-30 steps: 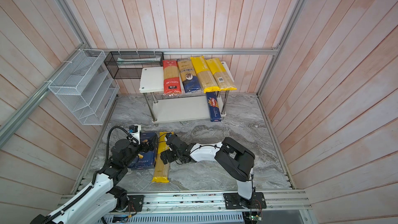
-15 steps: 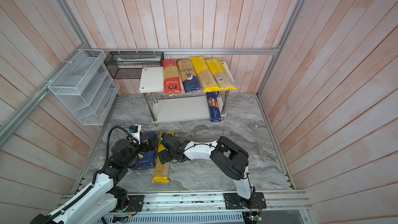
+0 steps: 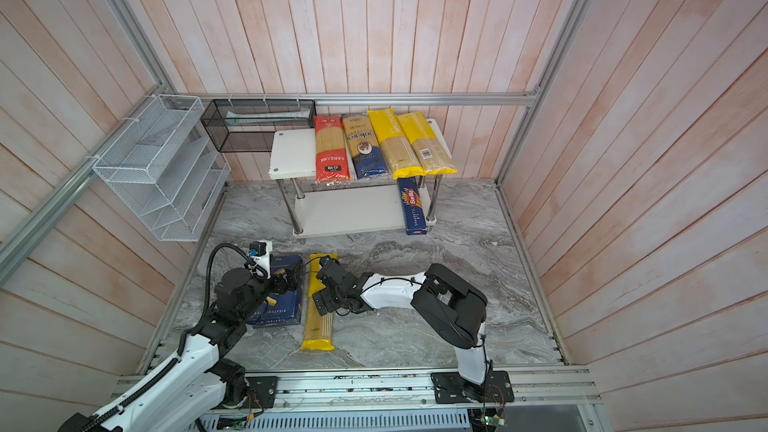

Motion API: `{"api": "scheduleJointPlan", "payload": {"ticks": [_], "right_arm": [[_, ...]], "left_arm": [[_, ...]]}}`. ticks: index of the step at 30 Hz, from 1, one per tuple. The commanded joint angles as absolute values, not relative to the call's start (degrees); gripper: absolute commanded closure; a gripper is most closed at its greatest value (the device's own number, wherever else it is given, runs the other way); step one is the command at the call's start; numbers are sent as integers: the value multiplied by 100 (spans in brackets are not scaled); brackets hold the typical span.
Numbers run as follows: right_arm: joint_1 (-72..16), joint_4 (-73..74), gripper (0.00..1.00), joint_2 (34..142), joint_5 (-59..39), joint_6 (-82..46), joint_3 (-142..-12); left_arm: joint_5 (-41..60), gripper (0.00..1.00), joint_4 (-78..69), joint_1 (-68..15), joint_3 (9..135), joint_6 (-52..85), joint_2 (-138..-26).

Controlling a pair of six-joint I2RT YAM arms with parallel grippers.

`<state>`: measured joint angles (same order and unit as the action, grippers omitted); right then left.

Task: Place and organize the pasta boxes and bags onto the shelf
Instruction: 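Drag the Pastatime bag away from the rigatoni box with the right gripper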

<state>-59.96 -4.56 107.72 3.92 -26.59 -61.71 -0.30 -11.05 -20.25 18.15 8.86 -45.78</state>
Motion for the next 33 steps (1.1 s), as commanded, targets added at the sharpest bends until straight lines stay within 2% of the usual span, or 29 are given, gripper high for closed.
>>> {"api": "scheduleJointPlan", "payload": {"ticks": [1,12,15,18,33], "right_arm": [[-5616,-1007,2,10642,508,-2672,-5593],[-5398,-874,2,9678,394,-1901,-5346],[-5397,-563,2,9511,39,-1727,-5227],[-5419,-481,2,9607,-244,-1722,-5287],[-5800,-445,2,10296,-196,-2231,-5532]], "left_arm": [[-35,0,-1081,-1997,1806,916,-4597],[0,0,-1095,-1996,1815,912,-4607],[-8,0,-1092,-1992,1815,913,-4627],[0,0,-1091,-1996,1833,913,-4654],[5,0,-1083,-1991,1863,902,-4718]]}}
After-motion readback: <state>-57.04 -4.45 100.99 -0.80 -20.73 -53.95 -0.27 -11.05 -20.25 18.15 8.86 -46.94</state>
